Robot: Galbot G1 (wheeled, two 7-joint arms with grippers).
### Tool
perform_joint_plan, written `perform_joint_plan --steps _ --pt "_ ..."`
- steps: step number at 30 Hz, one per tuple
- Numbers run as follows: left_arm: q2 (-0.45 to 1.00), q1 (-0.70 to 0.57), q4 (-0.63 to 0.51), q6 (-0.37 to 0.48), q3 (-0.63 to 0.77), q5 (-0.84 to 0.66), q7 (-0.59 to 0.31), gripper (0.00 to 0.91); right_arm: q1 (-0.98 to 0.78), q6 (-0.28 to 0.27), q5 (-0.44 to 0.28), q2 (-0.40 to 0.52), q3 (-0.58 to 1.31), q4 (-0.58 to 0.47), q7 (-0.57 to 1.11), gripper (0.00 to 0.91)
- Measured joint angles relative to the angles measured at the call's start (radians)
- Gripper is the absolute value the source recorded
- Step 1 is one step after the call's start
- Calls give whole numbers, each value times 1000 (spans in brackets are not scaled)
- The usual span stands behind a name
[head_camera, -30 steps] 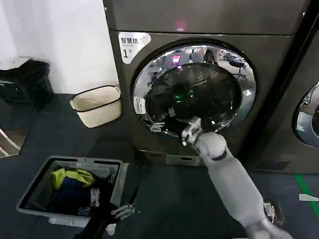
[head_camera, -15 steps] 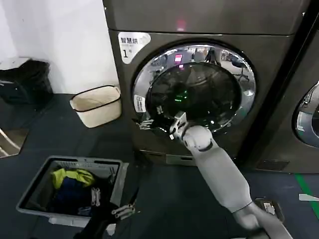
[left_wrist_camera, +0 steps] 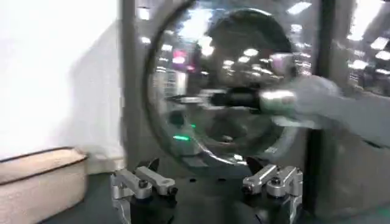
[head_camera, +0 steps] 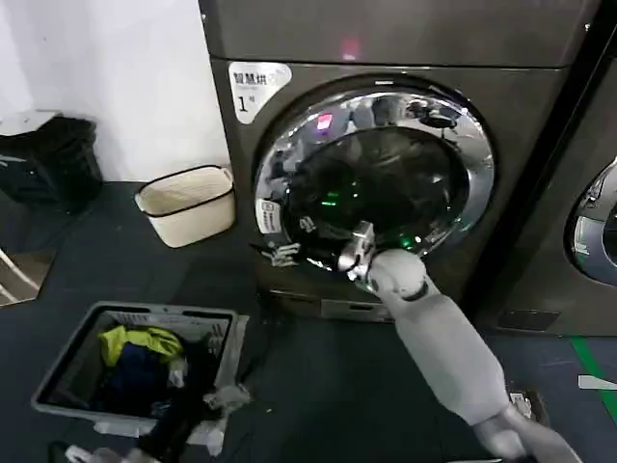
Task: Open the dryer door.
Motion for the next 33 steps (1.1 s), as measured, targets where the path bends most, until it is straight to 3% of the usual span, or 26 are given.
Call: perform_joint_plan --steps 8,14,20,27,33 --pt "138 -131 61 114 -57 -128 -37 907 -103 18 45 -76 61 87 -171 907" --pt "221 -210 118 27 -57 -206 -53 907 -183 57 48 -126 107 142 -275 907" --pt "327 -291 188 -55 -47 -271 50 907 -259 93 47 -175 160 199 -350 907" --pt "466 -422 281 -62 31 -443 108 907 -355 152 56 -234 249 262 -407 907" --pt "593 -597 381 -76 163 -531 121 907 -436 200 90 -270 377 236 -518 907"
